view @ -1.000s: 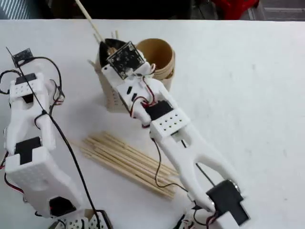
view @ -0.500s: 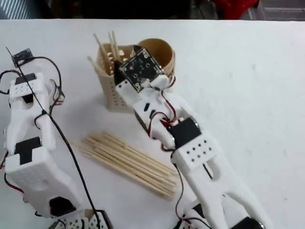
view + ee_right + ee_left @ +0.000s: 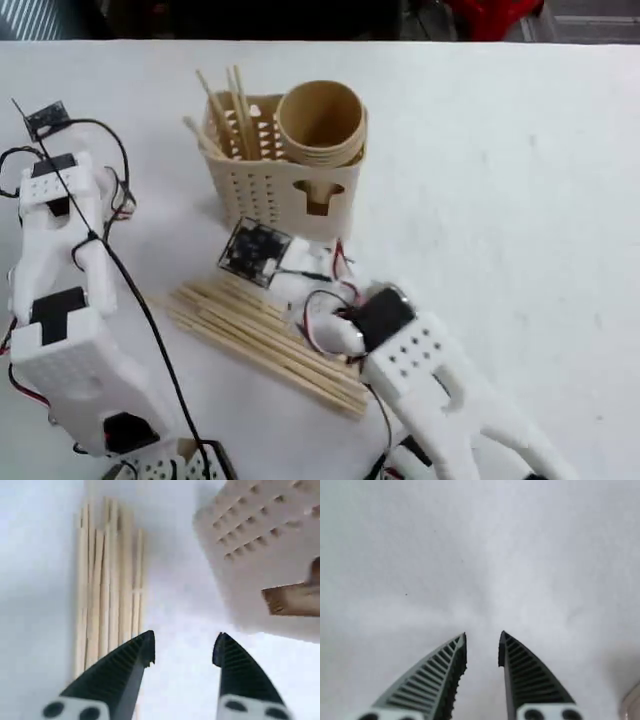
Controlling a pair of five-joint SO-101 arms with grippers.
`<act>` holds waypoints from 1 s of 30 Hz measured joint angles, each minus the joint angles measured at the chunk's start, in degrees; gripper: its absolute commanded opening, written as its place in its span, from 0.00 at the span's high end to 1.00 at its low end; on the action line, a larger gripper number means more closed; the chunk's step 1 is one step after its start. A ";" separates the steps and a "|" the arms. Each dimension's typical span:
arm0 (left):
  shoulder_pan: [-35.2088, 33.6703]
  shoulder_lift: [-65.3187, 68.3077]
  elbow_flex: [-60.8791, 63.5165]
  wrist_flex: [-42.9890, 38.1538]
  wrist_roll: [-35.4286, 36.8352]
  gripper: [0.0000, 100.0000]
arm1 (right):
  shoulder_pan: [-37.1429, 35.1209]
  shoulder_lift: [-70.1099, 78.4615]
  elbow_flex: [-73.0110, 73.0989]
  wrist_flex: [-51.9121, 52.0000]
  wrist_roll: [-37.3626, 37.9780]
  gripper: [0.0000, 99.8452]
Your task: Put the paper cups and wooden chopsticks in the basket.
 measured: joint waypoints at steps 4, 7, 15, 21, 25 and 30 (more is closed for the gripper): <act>0.00 0.00 0.00 0.00 0.00 0.88 | -0.62 10.99 2.55 -7.12 1.49 0.80; 0.00 0.00 0.00 0.00 0.00 0.88 | -0.44 19.96 2.55 -12.48 2.99 0.80; 0.00 0.00 0.00 -1.05 0.00 0.88 | -0.09 33.41 2.29 -22.07 3.87 0.81; 0.00 0.00 0.00 -1.14 0.00 0.88 | -0.09 33.67 2.29 -22.15 3.87 0.95; 0.00 0.00 0.00 -1.14 0.00 0.88 | -0.09 33.67 2.29 -22.15 3.87 0.98; 0.00 0.00 0.00 -1.14 0.00 0.88 | -0.18 30.77 2.46 -20.48 3.87 0.98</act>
